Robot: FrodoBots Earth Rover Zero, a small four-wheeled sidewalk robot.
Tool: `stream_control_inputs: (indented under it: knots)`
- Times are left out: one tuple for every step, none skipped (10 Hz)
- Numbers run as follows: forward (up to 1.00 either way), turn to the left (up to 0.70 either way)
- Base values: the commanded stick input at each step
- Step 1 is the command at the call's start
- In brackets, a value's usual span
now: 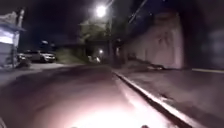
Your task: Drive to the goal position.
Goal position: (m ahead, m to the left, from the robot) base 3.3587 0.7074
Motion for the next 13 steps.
stream_control_inputs:
  knots:
    - [0.70, -0.23]
    - [0.70, -0.29]
    - [0.70, -0.26]
    - [0.70, -0.22]
    - [0.70, -0.19]
    - [0.70, -0.15]
    - [0.70, -0.12]
    - [0.70, -0.08]
    - [0.70, -0.05]
    - [0.70, -0.02]
    - [0.70, 0.00]
    - [0.70, 0.00]
    - [0.70, 0.00]
